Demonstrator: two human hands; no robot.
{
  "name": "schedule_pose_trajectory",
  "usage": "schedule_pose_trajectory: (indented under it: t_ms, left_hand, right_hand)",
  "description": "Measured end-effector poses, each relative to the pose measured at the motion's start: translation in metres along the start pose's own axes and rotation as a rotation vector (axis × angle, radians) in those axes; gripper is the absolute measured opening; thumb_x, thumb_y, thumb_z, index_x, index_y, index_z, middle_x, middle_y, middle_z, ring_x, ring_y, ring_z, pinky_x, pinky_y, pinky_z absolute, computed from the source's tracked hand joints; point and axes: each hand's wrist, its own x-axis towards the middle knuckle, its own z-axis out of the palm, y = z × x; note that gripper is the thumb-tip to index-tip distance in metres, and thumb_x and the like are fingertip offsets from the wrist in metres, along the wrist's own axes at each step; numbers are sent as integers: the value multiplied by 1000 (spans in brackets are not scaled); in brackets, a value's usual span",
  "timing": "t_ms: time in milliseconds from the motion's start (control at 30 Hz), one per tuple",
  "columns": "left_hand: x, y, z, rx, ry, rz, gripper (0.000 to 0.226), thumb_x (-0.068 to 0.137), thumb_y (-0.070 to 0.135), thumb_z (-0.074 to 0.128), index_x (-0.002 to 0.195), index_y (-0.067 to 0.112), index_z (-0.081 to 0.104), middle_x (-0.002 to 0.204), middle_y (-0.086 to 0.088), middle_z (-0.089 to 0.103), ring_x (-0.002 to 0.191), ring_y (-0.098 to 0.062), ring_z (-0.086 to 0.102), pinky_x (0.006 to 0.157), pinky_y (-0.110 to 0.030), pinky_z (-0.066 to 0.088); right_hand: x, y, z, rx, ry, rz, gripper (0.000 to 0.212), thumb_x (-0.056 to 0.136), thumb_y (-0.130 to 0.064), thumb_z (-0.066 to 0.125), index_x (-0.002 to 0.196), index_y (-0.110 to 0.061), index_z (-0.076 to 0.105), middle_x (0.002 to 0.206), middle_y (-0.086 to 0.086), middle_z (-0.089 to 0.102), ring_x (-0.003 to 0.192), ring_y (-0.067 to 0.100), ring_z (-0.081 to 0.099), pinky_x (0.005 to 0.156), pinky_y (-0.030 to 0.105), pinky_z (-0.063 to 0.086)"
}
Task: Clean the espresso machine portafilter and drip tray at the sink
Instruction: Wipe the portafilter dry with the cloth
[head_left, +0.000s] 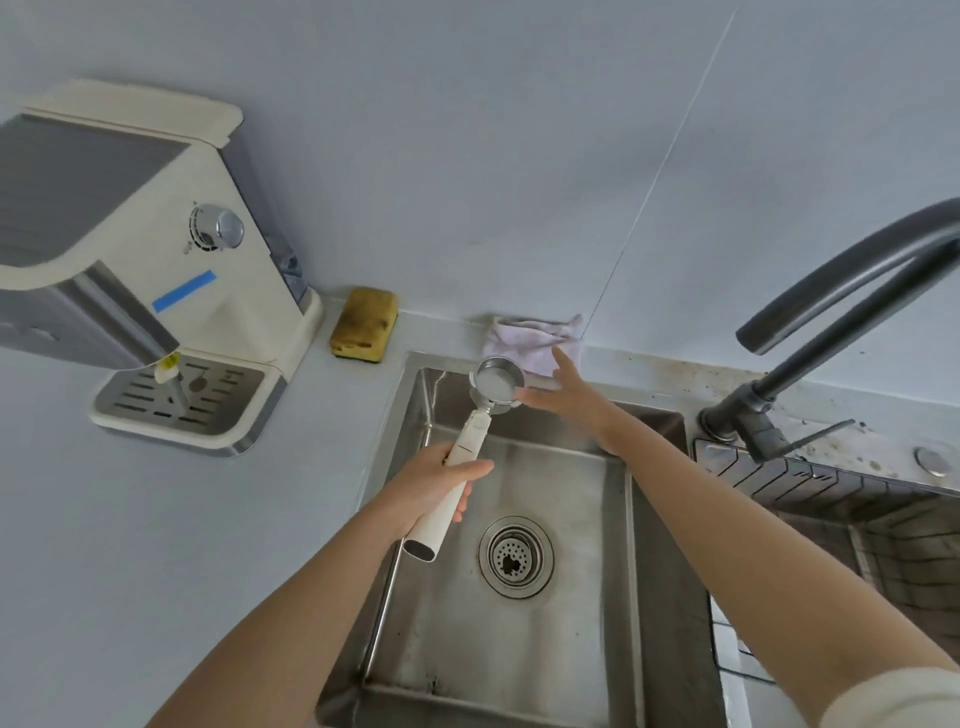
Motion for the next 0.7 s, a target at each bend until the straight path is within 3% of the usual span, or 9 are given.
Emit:
schedule_pose_trajectory:
  t_ms: [67, 200, 300, 433, 600, 700]
  left_hand:
    - [-11, 1, -3, 41, -45, 21, 13, 83, 17, 66, 83, 13, 53, 61, -2, 52, 43, -9, 49, 45, -21, 44]
    - [-34, 2, -9, 139, -131, 65, 15, 80, 8, 66, 81, 11, 51, 54, 0, 53, 40, -9, 49, 44, -20, 43]
    - [-52, 0, -12, 224, -190, 89, 15, 79, 6, 65, 81, 12, 51, 49, 3, 53, 38, -8, 49, 44, -18, 43]
    - [-73, -4, -18, 302, -234, 91, 16, 80, 5, 63, 88, 13, 52, 49, 2, 53, 40, -8, 49, 46, -19, 44]
    - [-100, -14, -26, 372, -205, 111, 12, 81, 10, 64, 89, 13, 56, 64, 0, 57, 46, -8, 53, 51, -22, 47]
    - [-121, -26, -27, 404, -95, 127, 13, 81, 13, 66, 90, 13, 58, 68, -2, 59, 50, -10, 57, 52, -22, 49]
  right_hand:
    - [-16, 8, 5, -15, -47, -31, 116, 67, -35, 79, 148, -30, -4, 154, 2, 20, 141, 19, 22, 116, 38, 21]
    - [-48, 12, 21, 48, -72, -152, 113, 62, -29, 82, 147, -28, 8, 149, -1, 33, 137, 19, 32, 114, 42, 27]
    - [-66, 11, 34, 82, -17, -307, 83, 60, -25, 83, 131, -19, 41, 126, -1, 56, 117, 14, 53, 98, 34, 43]
    - [-91, 13, 50, 179, 56, -350, 71, 58, -19, 83, 121, -14, 52, 114, 5, 63, 103, 16, 59, 90, 34, 49]
    - [-123, 10, 72, 243, 120, -353, 64, 63, 2, 80, 117, -12, 50, 99, -9, 61, 88, 1, 58, 71, 7, 47]
    - [-139, 8, 86, 211, 133, -373, 58, 65, 6, 78, 111, -14, 50, 101, -6, 58, 87, -1, 54, 66, 1, 44]
